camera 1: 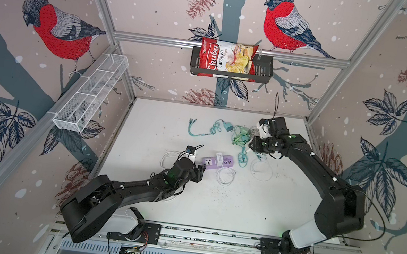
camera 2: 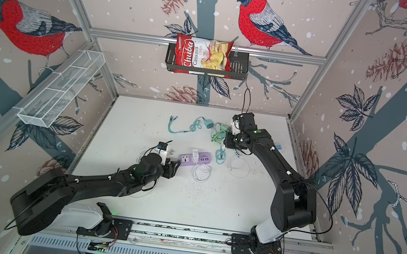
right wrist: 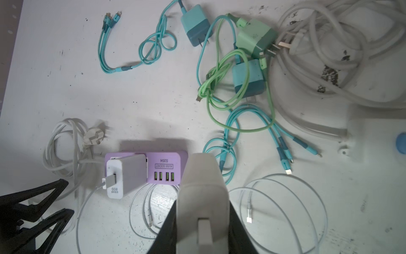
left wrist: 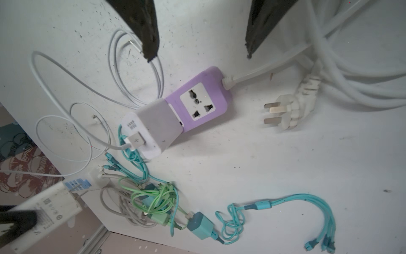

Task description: Insert the plug

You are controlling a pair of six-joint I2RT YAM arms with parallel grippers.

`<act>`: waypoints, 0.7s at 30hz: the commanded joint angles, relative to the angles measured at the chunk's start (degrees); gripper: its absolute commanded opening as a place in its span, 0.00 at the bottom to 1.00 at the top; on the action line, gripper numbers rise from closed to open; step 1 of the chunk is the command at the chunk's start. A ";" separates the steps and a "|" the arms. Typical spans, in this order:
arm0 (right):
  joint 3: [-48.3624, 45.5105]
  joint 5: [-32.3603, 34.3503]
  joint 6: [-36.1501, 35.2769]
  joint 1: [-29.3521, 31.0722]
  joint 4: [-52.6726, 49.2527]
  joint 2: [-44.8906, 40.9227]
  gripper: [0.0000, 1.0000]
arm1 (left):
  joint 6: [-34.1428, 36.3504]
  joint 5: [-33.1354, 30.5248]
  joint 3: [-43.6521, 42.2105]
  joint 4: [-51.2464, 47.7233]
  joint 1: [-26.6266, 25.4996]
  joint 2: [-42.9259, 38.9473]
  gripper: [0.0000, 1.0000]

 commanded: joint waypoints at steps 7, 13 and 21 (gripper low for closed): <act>2.32 -0.61 -0.45 8.02 2.58 0.39 0.16 | -7.23 -7.18 1.76 -9.38 -0.10 0.99 0.58; 3.33 -3.53 -3.46 10.02 5.64 2.53 0.16 | -11.97 -4.48 2.81 -16.88 -0.06 2.45 0.42; 10.02 -6.76 -6.40 11.33 6.06 7.94 0.16 | -21.86 -5.17 -5.00 -15.01 0.25 -3.54 0.38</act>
